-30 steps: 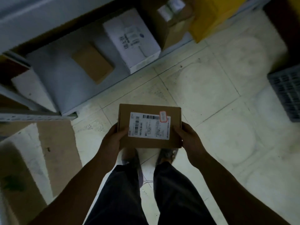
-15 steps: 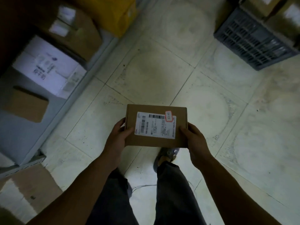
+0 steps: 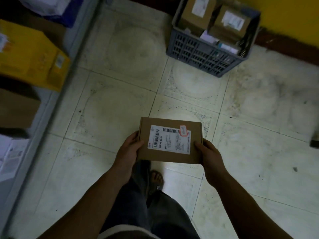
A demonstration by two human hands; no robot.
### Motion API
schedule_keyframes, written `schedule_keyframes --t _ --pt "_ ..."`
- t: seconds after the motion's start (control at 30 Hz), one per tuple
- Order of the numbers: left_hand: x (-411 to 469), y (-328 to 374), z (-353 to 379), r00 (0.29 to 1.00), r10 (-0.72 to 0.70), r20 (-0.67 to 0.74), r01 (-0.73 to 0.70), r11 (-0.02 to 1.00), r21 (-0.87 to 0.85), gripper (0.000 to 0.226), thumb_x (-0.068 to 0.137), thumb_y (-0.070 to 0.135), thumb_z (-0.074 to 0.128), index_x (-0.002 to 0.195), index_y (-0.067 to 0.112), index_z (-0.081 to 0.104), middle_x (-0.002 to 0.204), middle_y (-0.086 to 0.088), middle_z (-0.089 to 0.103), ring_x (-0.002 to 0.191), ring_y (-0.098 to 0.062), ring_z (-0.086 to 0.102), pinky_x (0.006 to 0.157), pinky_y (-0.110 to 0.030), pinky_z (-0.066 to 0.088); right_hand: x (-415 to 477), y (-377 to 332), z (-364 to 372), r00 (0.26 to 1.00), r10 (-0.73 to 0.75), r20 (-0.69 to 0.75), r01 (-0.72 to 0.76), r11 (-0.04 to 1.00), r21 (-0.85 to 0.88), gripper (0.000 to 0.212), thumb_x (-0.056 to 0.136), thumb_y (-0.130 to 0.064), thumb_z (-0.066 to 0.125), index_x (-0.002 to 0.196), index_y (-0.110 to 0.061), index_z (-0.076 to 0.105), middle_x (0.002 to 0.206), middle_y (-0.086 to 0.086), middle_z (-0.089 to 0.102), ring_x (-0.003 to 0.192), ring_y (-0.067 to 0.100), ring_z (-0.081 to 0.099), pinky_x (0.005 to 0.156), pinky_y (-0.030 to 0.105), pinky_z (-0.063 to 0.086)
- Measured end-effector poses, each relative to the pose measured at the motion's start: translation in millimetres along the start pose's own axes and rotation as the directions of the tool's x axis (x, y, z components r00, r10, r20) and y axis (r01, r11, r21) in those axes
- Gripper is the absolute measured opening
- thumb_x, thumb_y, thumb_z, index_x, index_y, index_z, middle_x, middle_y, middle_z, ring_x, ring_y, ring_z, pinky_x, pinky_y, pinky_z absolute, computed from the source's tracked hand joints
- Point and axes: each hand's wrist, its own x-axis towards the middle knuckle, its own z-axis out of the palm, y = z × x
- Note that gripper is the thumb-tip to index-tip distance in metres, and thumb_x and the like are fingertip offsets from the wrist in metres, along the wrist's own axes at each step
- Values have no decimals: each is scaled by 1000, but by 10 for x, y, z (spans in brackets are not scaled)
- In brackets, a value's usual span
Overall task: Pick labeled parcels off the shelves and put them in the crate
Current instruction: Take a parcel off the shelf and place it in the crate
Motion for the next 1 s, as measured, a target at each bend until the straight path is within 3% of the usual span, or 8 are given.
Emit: schedule_keyframes --t 0.1,0.23,0.47,0.57,0.7,0.8,0.9,1.0 --pt "267 313 242 999 -22 34 21 999 33 31 95 21 57 121 38 59 105 6 74 99 -11 68 83 -30 53 224 -302 -78 999 15 -36 -15 1000 6 29 98 -26 53 126 -20 60 112 5 72 104 25 69 96 52 52" --pt "653 835 590 994 -49 101 39 994 105 27 96 21 55 117 37 61 107 5 74 100 -12 68 82 -28 52 555 -781 -141 997 32 -76 -28 998 53 31 98 -24 53 128 -18 59 109 5 73 102 25 69 95 50 53" --pt "1330 1655 1102 993 -66 101 41 971 234 23 96 25 55 109 43 62 106 11 73 104 -12 65 87 -33 51 1100 -1527 -150 987 81 -139 -65 991 120 17 100 -20 50 106 -26 64 107 5 73 103 25 68 96 50 52" --pt "1581 1890 1329 991 -78 104 46 958 281 26 96 29 55 119 41 61 111 10 71 108 -14 63 95 -40 49 1356 -1812 -206 985 82 -152 -60 987 147 17 99 -19 51 101 -29 65 106 3 73 103 23 68 95 47 53" --pt "1875 2150 1717 992 -74 103 39 950 308 29 98 24 51 122 40 57 107 10 71 101 -12 65 81 -34 53 1729 -2135 -356 986 85 -142 -54 976 209 15 100 -18 50 106 -25 62 106 3 72 97 19 69 83 38 56" --pt "2173 2342 2112 993 -80 89 47 946 321 30 98 20 50 122 37 56 107 10 69 101 -11 64 81 -31 51 2088 -2372 -534 984 106 -144 -71 971 230 16 100 -19 51 109 -24 62 103 2 72 94 18 70 81 38 57" --pt "2464 2539 2576 994 -84 76 52 935 352 33 98 21 51 126 37 54 109 9 68 102 -11 63 86 -32 49 2486 -2640 -796 986 120 -119 -86 964 252 16 99 -20 52 111 -23 63 101 1 74 90 16 72 76 34 57" --pt "2767 2690 3045 996 -84 39 60 909 413 37 97 22 53 131 36 53 120 4 67 109 -16 62 98 -40 48 2960 -2961 -1116 989 117 -93 -93 970 224 17 98 -21 53 113 -24 61 104 1 72 94 18 70 82 38 57"
